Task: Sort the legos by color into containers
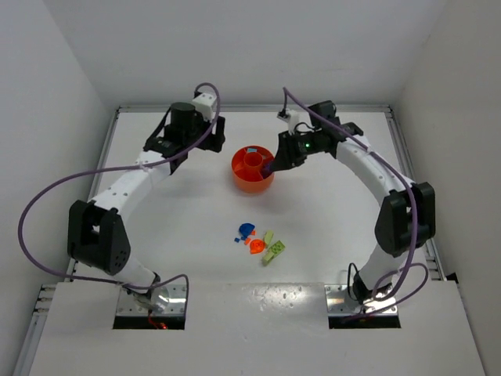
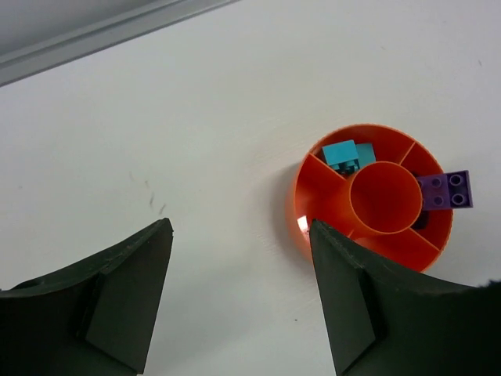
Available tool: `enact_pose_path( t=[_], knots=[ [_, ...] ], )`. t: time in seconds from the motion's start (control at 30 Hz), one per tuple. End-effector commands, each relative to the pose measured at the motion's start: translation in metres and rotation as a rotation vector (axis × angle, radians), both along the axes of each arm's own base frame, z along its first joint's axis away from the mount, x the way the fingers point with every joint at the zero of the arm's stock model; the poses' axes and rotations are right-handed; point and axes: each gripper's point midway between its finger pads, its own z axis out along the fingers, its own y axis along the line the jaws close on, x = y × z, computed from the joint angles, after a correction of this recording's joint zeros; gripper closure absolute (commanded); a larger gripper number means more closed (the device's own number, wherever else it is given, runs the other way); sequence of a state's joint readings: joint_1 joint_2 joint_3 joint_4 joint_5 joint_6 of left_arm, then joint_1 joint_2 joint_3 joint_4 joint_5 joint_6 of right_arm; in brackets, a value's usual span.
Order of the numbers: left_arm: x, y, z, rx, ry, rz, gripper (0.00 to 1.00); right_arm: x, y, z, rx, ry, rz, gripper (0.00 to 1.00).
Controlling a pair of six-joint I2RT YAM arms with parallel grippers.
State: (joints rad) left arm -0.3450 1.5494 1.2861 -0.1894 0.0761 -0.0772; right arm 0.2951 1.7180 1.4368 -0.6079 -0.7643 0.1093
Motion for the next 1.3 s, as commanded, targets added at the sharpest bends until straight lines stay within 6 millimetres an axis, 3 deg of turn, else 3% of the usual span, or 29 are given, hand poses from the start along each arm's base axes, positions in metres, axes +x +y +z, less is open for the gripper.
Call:
enact_pose_path(
  t=[0.0,0.03,0.1,0.2,0.27,0.3,0.33,0.37,0.4,0.43,0.47,0.53,0.57,0.63,0.77,0.9,1.0,1.27],
  knots=[
    [-0.004,0.010,0.043,-0.077,-0.071,0.048,0.24,-0.007,0.026,0.010,0.020,-0.052,0.088,0.78],
    [-0.005,0.016,0.052,-0.083,-0.091,0.060,0.24,-0.010,0.031,0.009,0.013,-0.054,0.098,0.79],
    [-0.008,0.024,0.040,-0.074,-0.068,0.075,0.24,-0.015,0.043,0.001,0.005,-0.031,0.132,0.79],
    [-0.020,0.027,0.038,-0.066,-0.058,0.042,0.24,-0.020,0.054,-0.006,-0.022,-0.021,0.170,0.79],
    [-0.033,0.030,0.031,-0.039,-0.047,0.019,0.23,-0.021,0.052,-0.013,-0.065,-0.032,0.171,0.75],
    [-0.039,0.028,0.030,-0.038,-0.047,-0.005,0.23,-0.023,0.046,-0.014,-0.092,-0.055,0.160,0.71],
    [-0.046,0.031,0.023,-0.022,-0.026,-0.009,0.23,-0.037,0.042,-0.028,-0.119,-0.022,0.166,0.69],
    [-0.055,0.031,0.008,-0.011,0.006,-0.027,0.21,-0.042,0.037,-0.031,-0.134,-0.037,0.166,0.67],
    [-0.063,0.034,0.010,-0.002,-0.001,-0.032,0.20,-0.045,0.029,-0.029,-0.161,-0.086,0.168,0.64],
    [-0.070,0.036,0.004,0.004,0.019,-0.032,0.20,-0.060,0.022,-0.042,-0.197,-0.059,0.196,0.62],
    [-0.077,0.039,-0.006,0.022,0.031,-0.040,0.16,-0.072,0.013,-0.049,-0.232,-0.035,0.219,0.62],
    [-0.090,0.043,-0.005,0.045,0.017,-0.063,0.12,-0.094,-0.004,-0.062,-0.274,-0.051,0.288,0.54],
    [-0.095,0.044,-0.010,0.056,0.020,-0.068,0.01,-0.106,-0.013,-0.067,-0.302,-0.038,0.317,0.50],
    [-0.103,0.048,-0.011,0.084,0.028,-0.082,0.00,-0.125,-0.029,-0.078,-0.340,-0.066,0.409,0.43],
    [-0.114,0.050,-0.019,0.104,0.056,-0.101,0.00,-0.160,-0.048,-0.087,-0.369,-0.120,0.580,0.43],
    [-0.118,0.051,-0.017,0.088,0.047,-0.125,0.00,-0.193,-0.060,-0.110,-0.400,-0.156,0.757,0.44],
    [-0.119,0.055,-0.015,0.088,0.047,-0.114,0.00,-0.203,-0.061,-0.121,-0.410,-0.175,0.829,0.44],
    [-0.122,0.059,-0.016,0.110,0.047,-0.115,0.00,-0.191,-0.032,-0.146,-0.466,-0.313,0.949,0.37]
  ],
)
